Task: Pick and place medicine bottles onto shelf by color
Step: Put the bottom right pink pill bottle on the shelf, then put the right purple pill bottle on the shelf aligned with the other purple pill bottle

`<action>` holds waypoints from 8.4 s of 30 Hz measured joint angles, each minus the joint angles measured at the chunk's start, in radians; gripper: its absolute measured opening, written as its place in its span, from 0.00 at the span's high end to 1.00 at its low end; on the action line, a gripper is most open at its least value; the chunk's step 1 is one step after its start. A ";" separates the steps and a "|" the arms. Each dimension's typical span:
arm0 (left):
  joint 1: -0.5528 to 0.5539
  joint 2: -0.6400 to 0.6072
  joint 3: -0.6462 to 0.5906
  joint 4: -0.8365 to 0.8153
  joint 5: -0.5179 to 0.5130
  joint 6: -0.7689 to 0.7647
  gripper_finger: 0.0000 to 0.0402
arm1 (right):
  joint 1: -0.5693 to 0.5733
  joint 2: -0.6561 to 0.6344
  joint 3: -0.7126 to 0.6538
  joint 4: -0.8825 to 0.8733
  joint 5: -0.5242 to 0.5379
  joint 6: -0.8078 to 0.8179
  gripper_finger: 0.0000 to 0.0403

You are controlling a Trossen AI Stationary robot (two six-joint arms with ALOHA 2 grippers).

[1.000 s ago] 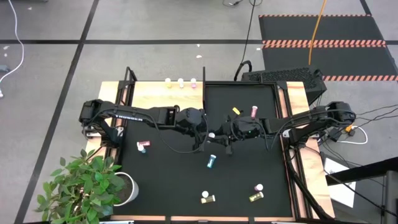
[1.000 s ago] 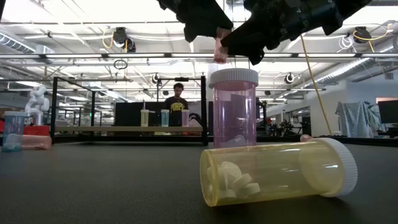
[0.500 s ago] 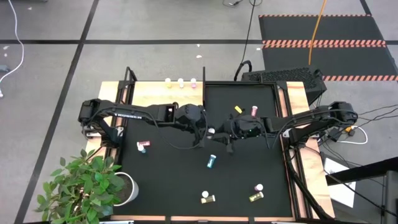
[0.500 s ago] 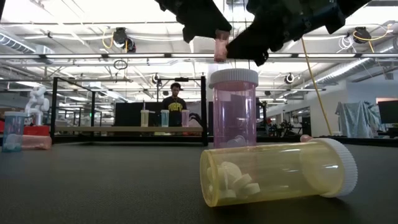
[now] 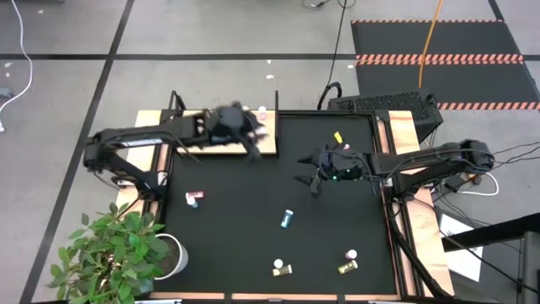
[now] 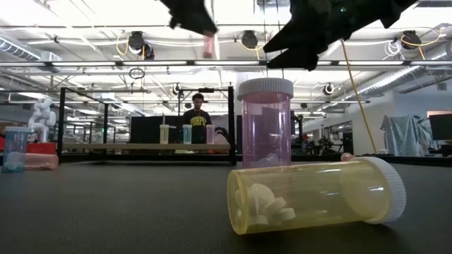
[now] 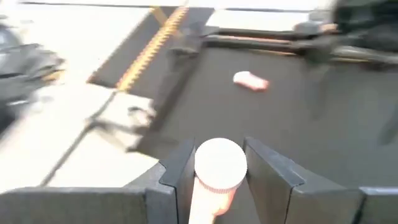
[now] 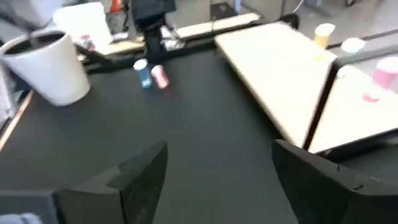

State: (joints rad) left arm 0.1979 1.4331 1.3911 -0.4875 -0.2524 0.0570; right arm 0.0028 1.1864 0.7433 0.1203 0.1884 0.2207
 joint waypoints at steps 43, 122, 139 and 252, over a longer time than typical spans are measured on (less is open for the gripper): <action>0.696 -0.092 -0.863 0.811 -0.124 -0.273 0.68 | -0.416 -0.038 0.000 -0.043 -0.194 -0.005 0.31; 0.292 -0.270 -0.423 0.698 -0.116 0.099 0.22 | -0.477 -0.302 0.081 -0.508 -0.132 0.264 0.31; 0.077 0.002 -0.018 0.203 -0.108 -0.041 0.22 | -0.461 -0.242 -0.065 -0.668 -0.141 0.616 0.45; -0.349 0.143 -0.369 0.857 -0.045 -0.357 0.22 | 0.802 0.180 -0.458 0.280 -0.031 0.179 0.59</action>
State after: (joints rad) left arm -0.1508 1.5764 1.0222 0.3698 -0.2977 -0.3004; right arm 0.8043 1.3666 0.2852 0.4004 0.1577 0.3995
